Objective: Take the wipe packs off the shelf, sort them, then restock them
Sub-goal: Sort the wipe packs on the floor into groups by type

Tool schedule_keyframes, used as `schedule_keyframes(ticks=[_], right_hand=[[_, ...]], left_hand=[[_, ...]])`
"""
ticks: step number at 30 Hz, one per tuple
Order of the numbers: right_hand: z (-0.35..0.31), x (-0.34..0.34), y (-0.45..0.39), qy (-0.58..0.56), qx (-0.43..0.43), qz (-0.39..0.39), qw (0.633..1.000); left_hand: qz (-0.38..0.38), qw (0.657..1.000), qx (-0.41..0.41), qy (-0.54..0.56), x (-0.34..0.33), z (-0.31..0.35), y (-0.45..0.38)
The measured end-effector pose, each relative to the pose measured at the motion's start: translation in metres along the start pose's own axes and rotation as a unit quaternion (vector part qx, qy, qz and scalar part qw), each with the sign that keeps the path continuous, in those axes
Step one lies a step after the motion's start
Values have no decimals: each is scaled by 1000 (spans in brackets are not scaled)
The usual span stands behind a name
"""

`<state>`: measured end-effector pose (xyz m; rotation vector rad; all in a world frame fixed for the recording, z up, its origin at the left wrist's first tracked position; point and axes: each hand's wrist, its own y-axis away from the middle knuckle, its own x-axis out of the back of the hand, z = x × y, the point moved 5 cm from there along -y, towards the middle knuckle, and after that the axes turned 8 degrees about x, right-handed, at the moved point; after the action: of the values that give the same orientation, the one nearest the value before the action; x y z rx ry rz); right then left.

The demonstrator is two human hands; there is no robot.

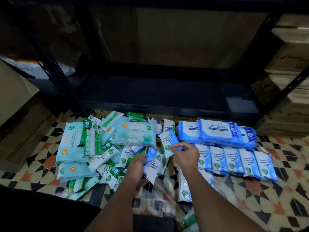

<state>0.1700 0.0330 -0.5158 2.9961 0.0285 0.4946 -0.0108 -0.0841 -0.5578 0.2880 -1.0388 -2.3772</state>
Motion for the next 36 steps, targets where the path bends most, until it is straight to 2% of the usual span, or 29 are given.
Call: schedule_keyframes(ticks=[3, 5, 10, 14, 18, 23, 27, 29, 31, 36], right_hand=[[7, 27, 16, -56, -36, 4, 998], [13, 47, 26, -90, -67, 4, 994], [31, 97, 51, -168, -151, -15, 974], [47, 137, 64, -185, -174, 4, 967], [66, 175, 69, -197, -186, 70, 960], [94, 212, 78, -190, -194, 185, 945], [116, 232, 91, -221, -229, 271, 908], [128, 234, 93, -228, -250, 296, 893], [139, 236, 93, -226, -260, 311, 886], [149, 242, 93, -198, -261, 318, 890]], left_hand=[[-42, 997, 16, 69, -15, -3, 19], [-71, 995, -3, 75, -28, -2, 32], [-134, 991, 20, 1, -66, -12, 50], [-177, 984, 19, -26, -105, -15, 66], [-213, 974, -21, -72, -139, -18, 76], [-148, 979, -70, -119, -162, -21, 74], [-146, 969, -96, -175, -191, -22, 68], [-168, 950, -134, -228, -209, -22, 71], [-198, 915, -171, -306, -230, -25, 73], [-225, 833, -203, -463, -272, -46, 64]])
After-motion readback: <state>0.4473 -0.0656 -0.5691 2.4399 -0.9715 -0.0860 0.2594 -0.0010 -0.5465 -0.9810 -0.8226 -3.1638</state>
